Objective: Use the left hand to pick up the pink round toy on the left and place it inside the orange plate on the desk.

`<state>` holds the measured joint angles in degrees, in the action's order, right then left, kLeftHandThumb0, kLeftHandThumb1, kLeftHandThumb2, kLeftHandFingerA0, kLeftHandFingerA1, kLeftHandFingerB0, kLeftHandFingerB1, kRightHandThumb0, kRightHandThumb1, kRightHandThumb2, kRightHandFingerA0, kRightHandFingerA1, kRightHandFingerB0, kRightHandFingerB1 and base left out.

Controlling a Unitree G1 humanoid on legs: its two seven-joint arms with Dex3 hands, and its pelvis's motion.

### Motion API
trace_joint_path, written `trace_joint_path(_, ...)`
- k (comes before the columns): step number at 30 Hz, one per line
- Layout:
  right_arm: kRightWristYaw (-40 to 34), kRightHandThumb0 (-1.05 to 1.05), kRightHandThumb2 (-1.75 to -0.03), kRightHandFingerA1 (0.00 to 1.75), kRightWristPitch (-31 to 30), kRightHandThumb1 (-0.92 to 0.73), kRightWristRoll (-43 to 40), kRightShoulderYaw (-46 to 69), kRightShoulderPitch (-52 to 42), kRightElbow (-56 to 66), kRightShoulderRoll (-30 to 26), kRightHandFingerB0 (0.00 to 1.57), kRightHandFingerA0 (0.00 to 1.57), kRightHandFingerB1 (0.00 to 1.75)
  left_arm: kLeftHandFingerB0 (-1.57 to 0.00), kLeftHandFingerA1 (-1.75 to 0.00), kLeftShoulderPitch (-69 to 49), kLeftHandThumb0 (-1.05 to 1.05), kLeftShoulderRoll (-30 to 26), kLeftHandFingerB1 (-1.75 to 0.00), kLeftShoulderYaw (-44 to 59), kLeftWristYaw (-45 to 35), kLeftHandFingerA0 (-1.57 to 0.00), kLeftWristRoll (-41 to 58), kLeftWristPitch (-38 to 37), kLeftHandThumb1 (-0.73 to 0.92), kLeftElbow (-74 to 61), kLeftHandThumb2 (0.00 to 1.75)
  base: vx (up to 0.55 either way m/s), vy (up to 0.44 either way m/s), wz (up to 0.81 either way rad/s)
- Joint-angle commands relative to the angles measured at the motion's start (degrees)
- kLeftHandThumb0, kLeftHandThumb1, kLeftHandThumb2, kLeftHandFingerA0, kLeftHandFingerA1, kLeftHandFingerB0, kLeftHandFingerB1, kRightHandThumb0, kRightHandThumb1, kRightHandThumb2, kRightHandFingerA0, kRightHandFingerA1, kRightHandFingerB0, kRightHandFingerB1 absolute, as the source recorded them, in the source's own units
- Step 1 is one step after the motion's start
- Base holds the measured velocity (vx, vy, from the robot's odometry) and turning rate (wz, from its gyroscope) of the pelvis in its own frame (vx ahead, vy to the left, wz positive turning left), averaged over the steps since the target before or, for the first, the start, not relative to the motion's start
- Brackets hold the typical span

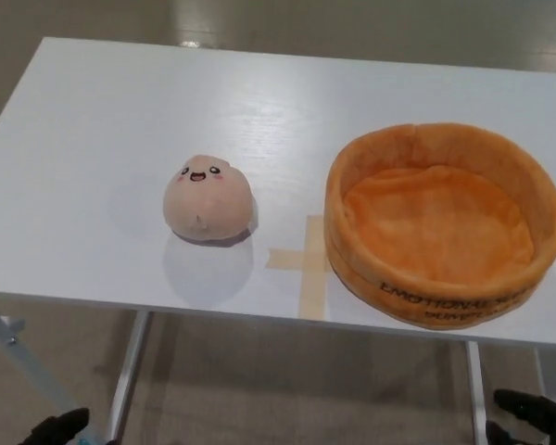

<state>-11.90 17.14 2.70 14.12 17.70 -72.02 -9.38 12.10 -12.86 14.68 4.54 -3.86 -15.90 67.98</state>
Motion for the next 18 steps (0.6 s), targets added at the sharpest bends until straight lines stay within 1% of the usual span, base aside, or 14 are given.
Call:
trace_joint_path(1, -3.2, -0.19, -0.60, 0.68, 4.7, -0.58, -1.1, 1.1, 0.2, -1.9, 0.5, 0.62, 0.59, 0.52, -0.39, -0.42, 0.1, -0.04, -0.6, -0.34, 0.3, 1.6, -0.42, 1.2, -4.8, 0.61, 2.0, 0.57, 0.00, 0.000, 0.00)
trace_joint_path(2, -2.5, -0.19, -0.61, 0.68, 5.1, -0.59, -0.9, 0.9, 0.1, -2.0, 0.4, 0.59, 0.56, 0.53, -0.40, -0.42, 0.2, -0.04, -0.6, -0.34, 0.2, 1.8, -0.42, 1.1, -5.1, 0.61, 2.3, 0.57, 0.00, 0.000, 0.00)
trace_joint_path(4, -2.9, -0.19, -0.61, 0.67, 5.3, -0.58, -0.9, 0.9, 0.1, -2.2, 0.4, 0.60, 0.57, 0.53, -0.39, -0.42, 0.2, -0.04, -0.7, -0.34, 0.0, 1.7, -0.41, 1.1, -5.5, 0.61, 2.6, 0.57, 0.00, 0.000, 0.00)
trace_joint_path(5, -2.5, -0.17, -0.62, 0.68, 5.7, -0.57, -1.0, 0.9, 0.1, -2.2, 0.4, 0.59, 0.56, 0.54, -0.35, -0.41, 0.4, -0.04, -1.0, -0.32, -0.2, -0.1, -0.36, 1.3, -4.9, 0.63, 2.7, 0.58, 0.00, 0.000, 0.00)
trace_joint_path(6, -2.4, -0.17, -0.62, 0.68, 5.9, -0.57, -1.1, 0.9, 0.0, -2.3, 0.4, 0.59, 0.56, 0.54, -0.35, -0.41, 0.4, -0.04, -1.1, -0.32, -0.4, -0.8, -0.36, 1.3, -4.7, 0.63, 2.8, 0.58, 0.00, 0.000, 0.00)
trace_joint_path(7, -3.2, -0.23, -0.60, 0.66, 4.6, -0.57, -0.7, 0.6, 0.1, -2.5, 0.3, 0.62, 0.58, 0.50, -0.20, -0.54, 0.0, -0.02, -1.2, -0.51, -0.9, -2.1, -0.21, 1.1, -5.3, 0.43, 2.8, 0.89, 0.00, 0.000, 0.00)
trace_joint_path(8, -2.4, -0.19, -0.60, 0.68, 5.3, -0.57, -1.7, 1.3, -0.1, -2.4, 0.5, 0.62, 0.57, 0.53, -0.23, -0.53, -0.6, -0.10, -1.6, -0.51, -2.2, -3.1, -0.21, -0.1, -6.0, 0.37, 2.6, 0.85, 0.00, 0.000, 0.00)
trace_joint_path(9, -2.5, -0.22, -0.60, 0.67, 5.0, -0.58, -1.6, 1.2, -0.2, -2.5, 0.5, 0.62, 0.57, 0.52, -0.24, -0.39, -1.1, -0.10, -1.8, -0.29, -2.8, -5.3, -0.21, 0.1, -6.7, 0.63, 2.3, 0.59, 0.00, 0.000, 0.00)
trace_joint_path(12, -2.8, -0.22, -0.59, 0.69, 5.7, -0.58, -0.8, 0.4, -0.5, -2.5, 0.2, 0.62, 0.58, 0.53, -0.23, -0.33, -2.4, -0.13, -3.5, -0.29, -6.3, -12.9, -0.20, -1.2, -9.3, 0.59, 0.9, 0.58, 0.00, 0.000, 0.00)
trace_joint_path(13, -2.9, -0.22, -0.59, 0.69, 5.7, -0.58, -0.8, 0.3, -0.5, -2.6, 0.1, 0.62, 0.58, 0.53, -0.23, -0.33, -2.4, -0.13, -3.7, -0.29, -7.0, -13.7, -0.20, -1.0, -9.5, 0.59, 0.8, 0.58, 0.00, 0.000, 0.00)
trace_joint_path(15, -3.0, -0.23, -0.57, 0.72, 5.9, -0.58, -1.2, 0.5, -0.3, -2.6, 0.1, 0.64, 0.59, 0.55, -0.23, -0.31, -4.1, -0.19, -6.4, -0.30, -11.1, -23.4, -0.18, -2.4, -11.0, 0.56, -2.9, 0.57, 0.00, 0.000, 0.00)
trace_joint_path(16, -2.8, -0.23, -0.57, 0.72, 5.9, -0.58, -1.5, 0.7, -0.3, -2.6, 0.2, 0.64, 0.59, 0.55, -0.23, -0.31, -4.7, -0.19, -7.0, -0.30, -11.9, -25.7, -0.18, -2.2, -11.5, 0.56, -4.2, 0.57, 0.00, 0.000, 0.00)
trace_joint_path(17, -2.9, -0.24, -0.58, 0.72, 5.6, -0.58, -1.4, 0.6, -0.1, -2.6, 0.1, 0.64, 0.59, 0.54, -0.18, -0.30, -6.5, -0.17, -8.3, -0.28, -13.4, -31.6, -0.11, -1.0, -12.4, 0.57, -8.1, 0.57, 0.00, 0.000, 0.00)
trace_joint_path(18, -3.2, -0.24, -0.58, 0.72, 5.3, -0.58, -1.0, 0.2, 0.0, -2.6, 0.0, 0.64, 0.59, 0.54, -0.18, -0.30, -7.9, -0.17, -9.2, -0.28, -14.4, -36.1, -0.11, 0.3, -12.9, 0.57, -11.1, 0.57, 0.00, 0.000, 0.00)
